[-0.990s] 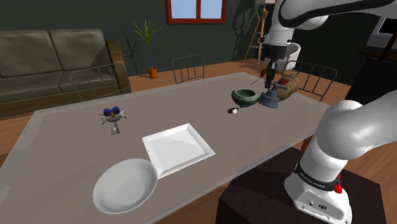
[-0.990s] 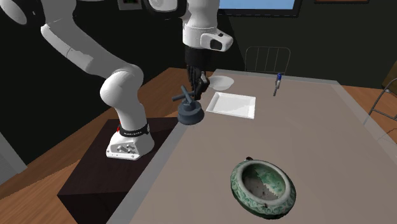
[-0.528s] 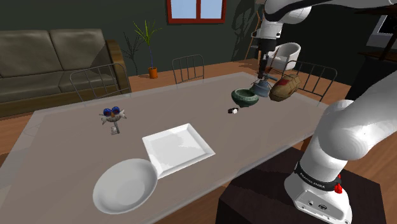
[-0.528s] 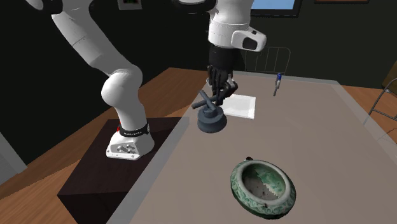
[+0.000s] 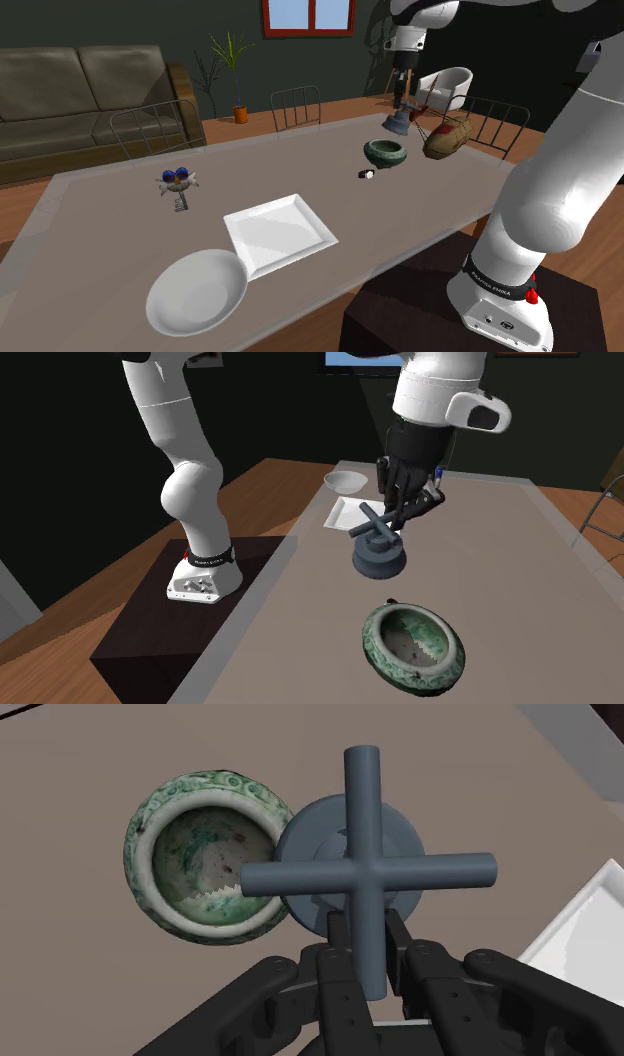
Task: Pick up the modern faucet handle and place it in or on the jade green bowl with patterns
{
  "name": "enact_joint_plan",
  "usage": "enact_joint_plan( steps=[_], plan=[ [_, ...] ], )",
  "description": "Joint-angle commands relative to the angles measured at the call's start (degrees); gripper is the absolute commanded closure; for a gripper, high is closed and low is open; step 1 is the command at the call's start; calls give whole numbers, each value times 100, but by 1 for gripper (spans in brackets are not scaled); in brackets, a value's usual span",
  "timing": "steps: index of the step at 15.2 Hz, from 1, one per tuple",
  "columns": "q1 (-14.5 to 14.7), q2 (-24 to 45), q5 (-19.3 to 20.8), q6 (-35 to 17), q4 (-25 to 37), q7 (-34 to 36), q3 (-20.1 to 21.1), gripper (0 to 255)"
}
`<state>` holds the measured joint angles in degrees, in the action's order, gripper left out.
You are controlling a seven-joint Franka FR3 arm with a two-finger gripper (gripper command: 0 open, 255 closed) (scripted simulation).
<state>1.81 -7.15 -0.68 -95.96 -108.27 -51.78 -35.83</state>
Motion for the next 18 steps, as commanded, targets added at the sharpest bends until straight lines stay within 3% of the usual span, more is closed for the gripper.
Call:
enact_joint_plan(
  steps=[1,7,18],
  plan=[
    [-32,633,-332,126,629,-310,-178,255],
    [-623,2338,-1317,813,2588,-1012,-357,255],
    [-522,2293,-1304,-50,1683,-1076,-311,255]
  ],
)
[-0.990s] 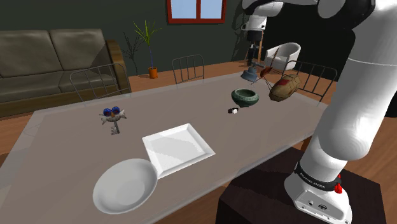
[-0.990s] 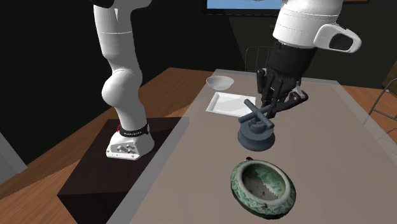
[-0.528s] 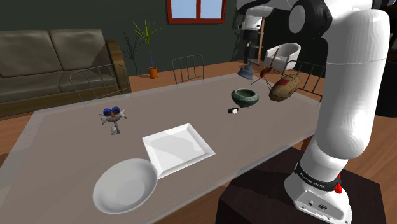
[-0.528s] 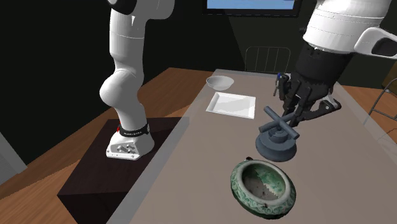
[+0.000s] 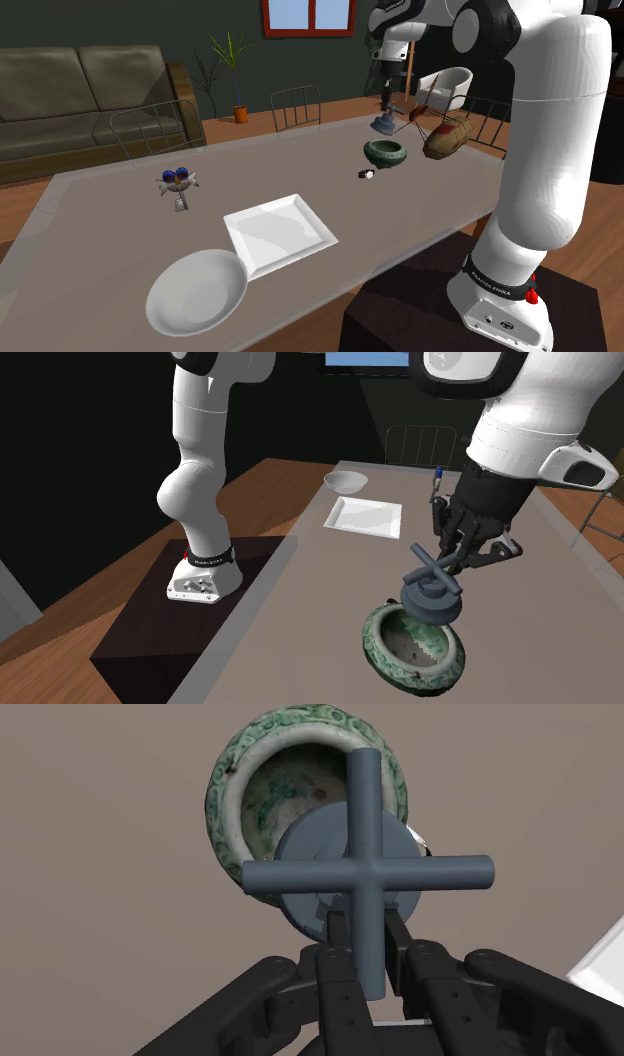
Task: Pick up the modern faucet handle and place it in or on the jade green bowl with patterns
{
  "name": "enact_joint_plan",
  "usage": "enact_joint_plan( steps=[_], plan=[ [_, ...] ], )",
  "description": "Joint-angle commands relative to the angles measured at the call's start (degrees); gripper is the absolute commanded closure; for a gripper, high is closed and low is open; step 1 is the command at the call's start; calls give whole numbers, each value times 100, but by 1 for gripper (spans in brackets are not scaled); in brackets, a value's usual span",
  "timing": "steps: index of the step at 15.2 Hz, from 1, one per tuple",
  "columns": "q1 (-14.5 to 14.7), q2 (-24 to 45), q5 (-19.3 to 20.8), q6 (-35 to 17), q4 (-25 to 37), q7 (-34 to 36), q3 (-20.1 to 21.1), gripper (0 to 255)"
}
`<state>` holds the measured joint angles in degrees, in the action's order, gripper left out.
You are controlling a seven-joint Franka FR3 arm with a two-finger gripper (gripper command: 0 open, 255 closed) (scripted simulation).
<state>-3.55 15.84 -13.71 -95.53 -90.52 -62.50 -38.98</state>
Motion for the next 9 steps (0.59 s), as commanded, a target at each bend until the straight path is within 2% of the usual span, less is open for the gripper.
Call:
enact_joint_plan(
  steps=[1,9],
  plan=[
    [19,0,-8,-167,-163,-13,8,255],
    [37,101,-96,-736,-662,-108,46,255]
  ],
)
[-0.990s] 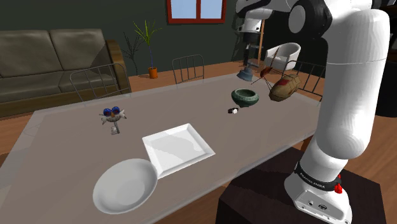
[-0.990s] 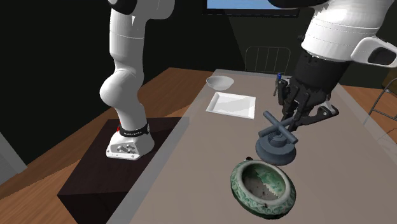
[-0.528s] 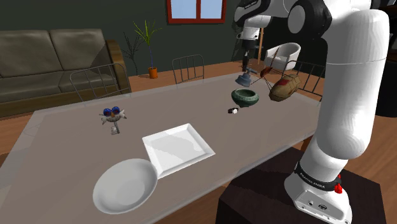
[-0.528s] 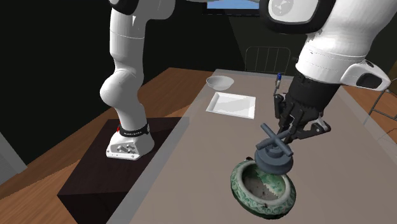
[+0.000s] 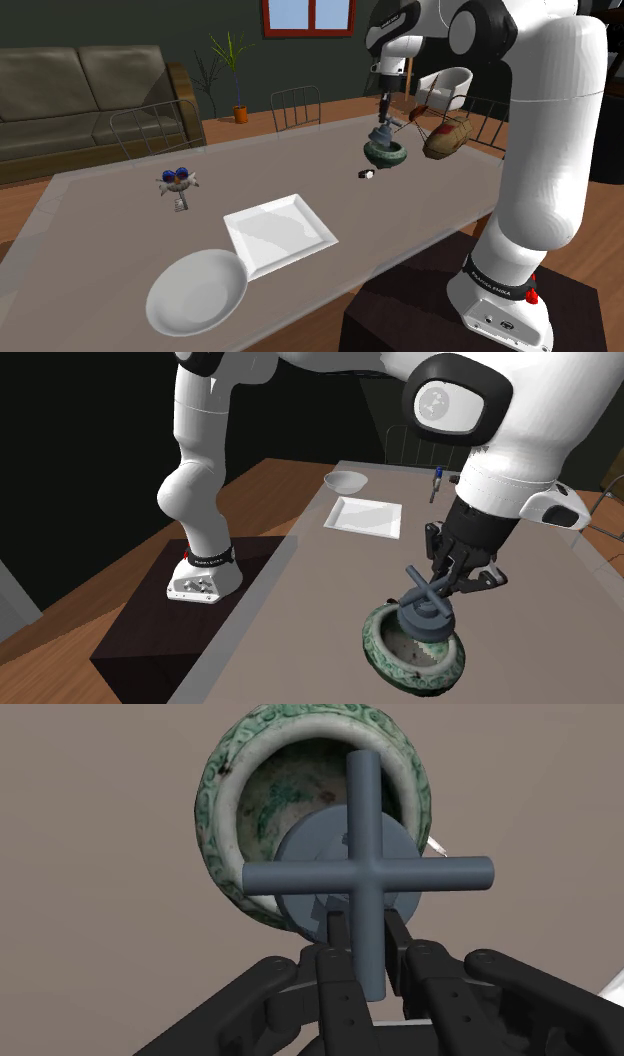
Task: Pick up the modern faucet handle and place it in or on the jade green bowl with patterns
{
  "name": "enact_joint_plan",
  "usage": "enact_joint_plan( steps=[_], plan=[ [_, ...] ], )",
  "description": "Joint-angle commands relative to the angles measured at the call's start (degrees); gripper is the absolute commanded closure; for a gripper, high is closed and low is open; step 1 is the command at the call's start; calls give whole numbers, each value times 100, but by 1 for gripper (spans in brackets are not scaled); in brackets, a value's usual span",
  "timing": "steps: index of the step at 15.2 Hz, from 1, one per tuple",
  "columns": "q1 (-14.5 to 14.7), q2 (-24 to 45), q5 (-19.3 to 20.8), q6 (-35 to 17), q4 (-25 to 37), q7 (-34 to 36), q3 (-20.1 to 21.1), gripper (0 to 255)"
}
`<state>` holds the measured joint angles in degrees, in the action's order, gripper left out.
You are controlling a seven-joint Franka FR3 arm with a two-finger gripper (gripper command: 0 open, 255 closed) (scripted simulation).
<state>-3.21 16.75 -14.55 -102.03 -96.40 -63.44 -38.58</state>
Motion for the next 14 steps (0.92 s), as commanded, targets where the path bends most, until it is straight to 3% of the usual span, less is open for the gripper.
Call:
enact_joint_plan(
  steps=[1,9,10,14],
  plan=[
    [3,30,-28,-155,-130,-29,11,255],
    [2,52,-46,-231,-189,-45,19,255],
    [1,53,-47,-230,-188,-45,19,0],
    [1,54,-47,-228,-186,-45,19,0]
  ],
)
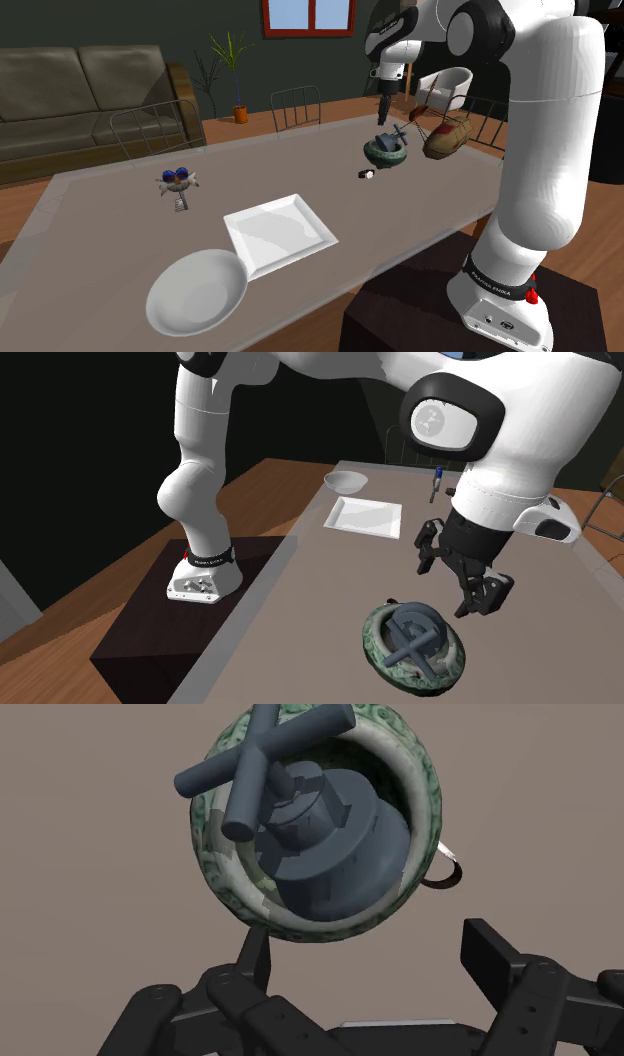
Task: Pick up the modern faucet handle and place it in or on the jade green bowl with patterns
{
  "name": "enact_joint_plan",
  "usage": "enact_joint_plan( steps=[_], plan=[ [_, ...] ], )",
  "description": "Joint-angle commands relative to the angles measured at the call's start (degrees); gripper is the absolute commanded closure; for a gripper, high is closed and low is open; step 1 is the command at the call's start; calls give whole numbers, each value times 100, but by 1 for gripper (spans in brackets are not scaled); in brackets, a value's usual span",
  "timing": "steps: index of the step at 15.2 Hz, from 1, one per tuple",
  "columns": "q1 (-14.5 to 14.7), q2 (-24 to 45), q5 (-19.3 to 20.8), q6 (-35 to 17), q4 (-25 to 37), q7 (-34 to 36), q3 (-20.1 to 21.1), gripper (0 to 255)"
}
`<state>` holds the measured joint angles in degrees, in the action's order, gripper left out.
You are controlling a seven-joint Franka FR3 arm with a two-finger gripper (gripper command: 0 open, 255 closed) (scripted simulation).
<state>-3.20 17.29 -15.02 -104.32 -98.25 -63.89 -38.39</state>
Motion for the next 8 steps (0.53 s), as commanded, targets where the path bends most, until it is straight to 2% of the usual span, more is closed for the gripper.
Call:
enact_joint_plan(
  steps=[1,5,8],
  plan=[
    [1,-2,1,-2,-4,0,0,0],
    [-99,-6,47,718,721,48,-46,0],
    [-99,-6,47,718,721,48,-46,0]
  ],
)
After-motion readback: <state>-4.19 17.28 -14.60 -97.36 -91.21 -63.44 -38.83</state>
